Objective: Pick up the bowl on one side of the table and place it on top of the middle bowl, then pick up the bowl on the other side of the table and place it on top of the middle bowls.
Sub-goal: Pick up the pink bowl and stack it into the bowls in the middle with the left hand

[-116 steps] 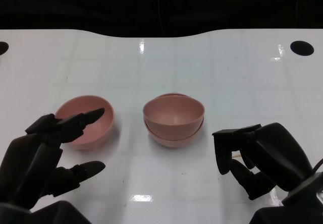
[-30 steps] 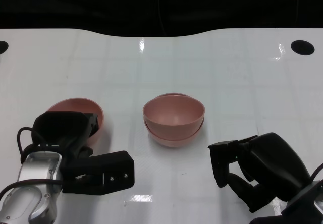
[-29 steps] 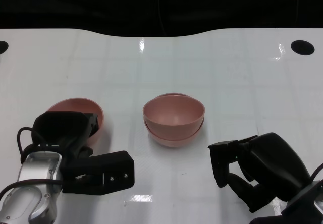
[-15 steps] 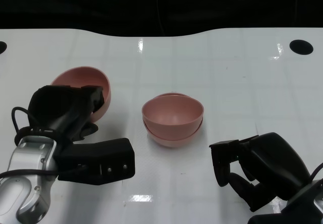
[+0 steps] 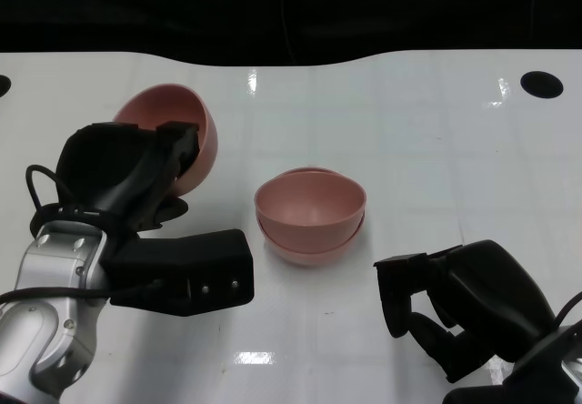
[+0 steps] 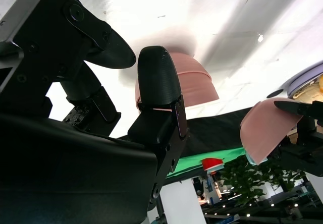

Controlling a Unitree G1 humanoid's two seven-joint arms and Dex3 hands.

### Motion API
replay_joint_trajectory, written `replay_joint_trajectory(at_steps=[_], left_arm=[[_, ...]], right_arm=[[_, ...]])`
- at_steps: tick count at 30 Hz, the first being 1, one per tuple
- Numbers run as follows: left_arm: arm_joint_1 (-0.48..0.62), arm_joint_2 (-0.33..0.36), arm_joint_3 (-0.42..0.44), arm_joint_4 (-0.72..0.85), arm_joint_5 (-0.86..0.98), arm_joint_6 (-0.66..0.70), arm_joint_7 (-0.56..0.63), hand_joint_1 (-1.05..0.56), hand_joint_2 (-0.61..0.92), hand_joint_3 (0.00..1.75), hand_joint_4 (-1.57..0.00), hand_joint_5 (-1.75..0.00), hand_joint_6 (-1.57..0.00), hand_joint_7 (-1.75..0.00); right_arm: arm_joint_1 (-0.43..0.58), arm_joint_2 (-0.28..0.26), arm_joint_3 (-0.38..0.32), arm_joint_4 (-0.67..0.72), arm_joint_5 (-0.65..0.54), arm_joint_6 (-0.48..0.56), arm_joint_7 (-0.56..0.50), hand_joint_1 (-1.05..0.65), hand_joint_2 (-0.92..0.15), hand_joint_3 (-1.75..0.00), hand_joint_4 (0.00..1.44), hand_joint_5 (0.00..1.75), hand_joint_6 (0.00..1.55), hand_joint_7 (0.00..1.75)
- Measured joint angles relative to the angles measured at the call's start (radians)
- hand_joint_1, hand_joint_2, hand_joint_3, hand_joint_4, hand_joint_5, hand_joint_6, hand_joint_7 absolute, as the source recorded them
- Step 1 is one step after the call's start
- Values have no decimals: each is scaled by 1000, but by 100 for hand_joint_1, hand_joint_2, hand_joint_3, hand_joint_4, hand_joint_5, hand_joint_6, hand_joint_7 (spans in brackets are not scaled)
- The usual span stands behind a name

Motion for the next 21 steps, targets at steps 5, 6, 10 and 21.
replay_joint_trajectory(at_steps=[5,6,10,21], left_arm=[[0,0,0,-10,0,-6,1,-21,81,34,-86,-175,-60,-174],[0,0,0,-10,0,-6,1,-21,81,34,-86,-175,-61,-174],[0,-6,-2,-24,3,-13,1,-23,73,50,-88,-175,-63,-170],[0,-49,-2,-52,-31,-73,1,-26,52,97,-89,-175,-62,-175]], right_arm=[[0,-1,0,4,0,-8,-5,-9,-12,-153,101,175,85,159],[0,-1,0,4,0,-8,-6,-9,-12,-153,101,175,85,159],[1,-2,0,5,1,-14,-8,-8,-12,-154,103,175,87,157],[8,-6,-1,5,2,-19,-8,-7,-12,-153,103,175,87,157]])
